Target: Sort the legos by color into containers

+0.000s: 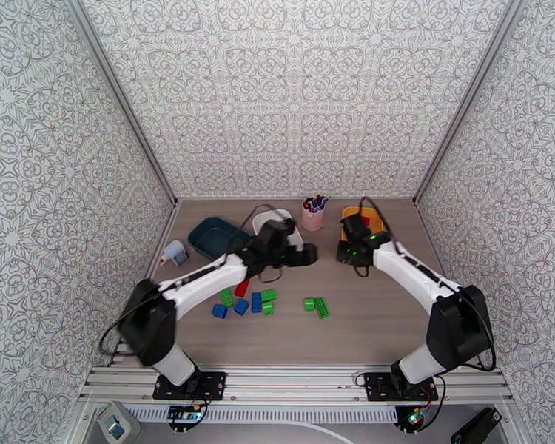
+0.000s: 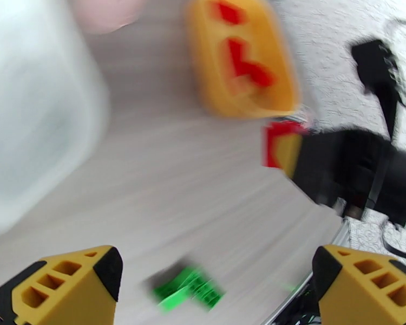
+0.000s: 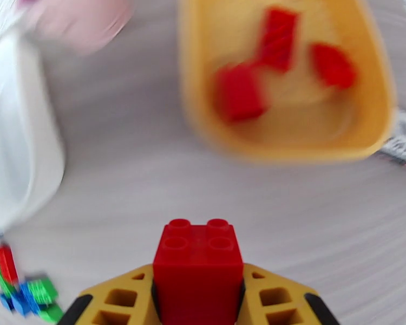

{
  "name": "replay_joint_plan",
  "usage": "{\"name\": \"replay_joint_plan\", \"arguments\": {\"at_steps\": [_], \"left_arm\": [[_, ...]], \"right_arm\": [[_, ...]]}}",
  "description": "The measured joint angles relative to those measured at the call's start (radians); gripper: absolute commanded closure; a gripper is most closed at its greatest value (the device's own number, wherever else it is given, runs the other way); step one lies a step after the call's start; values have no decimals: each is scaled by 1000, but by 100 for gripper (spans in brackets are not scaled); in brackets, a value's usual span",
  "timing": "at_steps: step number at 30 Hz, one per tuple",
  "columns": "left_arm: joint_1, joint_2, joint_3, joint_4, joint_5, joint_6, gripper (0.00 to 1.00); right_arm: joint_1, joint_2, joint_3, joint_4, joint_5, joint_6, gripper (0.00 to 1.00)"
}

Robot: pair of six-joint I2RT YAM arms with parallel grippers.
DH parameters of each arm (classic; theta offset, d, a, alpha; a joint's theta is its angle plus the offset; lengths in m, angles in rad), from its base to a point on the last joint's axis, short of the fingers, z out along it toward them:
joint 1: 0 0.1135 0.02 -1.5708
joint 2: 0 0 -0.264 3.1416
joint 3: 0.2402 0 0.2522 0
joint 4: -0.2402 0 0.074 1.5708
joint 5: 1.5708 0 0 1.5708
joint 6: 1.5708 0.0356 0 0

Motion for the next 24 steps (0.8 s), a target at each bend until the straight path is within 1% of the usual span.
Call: {"name": "replay_joint_plan", "arguments": {"at_steps": [3, 8, 10, 12, 13, 15, 20, 24], "left_arm": [[-29, 85, 124, -5, 14, 23, 2], [-33, 121, 192, -29, 10, 44, 2], [-32, 119, 194, -41, 3, 49, 2], [-29, 115, 189, -56, -16, 53, 2], [-29, 105, 175, -60, -25, 55, 2], [-22, 60, 121, -73, -52, 56, 2], [30, -106, -39, -114, -133, 54, 2], [89, -241, -152, -164, -208, 47, 3]], "right_arm": [[-80, 58, 98, -2, -12, -24, 67], [-143, 195, 257, -19, -25, -56, 62], [-156, 245, 307, -31, -31, -70, 57], [-164, 293, 354, -54, -32, -82, 46], [-166, 309, 370, -63, -32, -91, 42], [-168, 327, 390, -74, -33, -101, 37], [-166, 320, 390, -88, -43, -107, 37], [-140, 265, 342, -82, -53, -107, 37]]}}
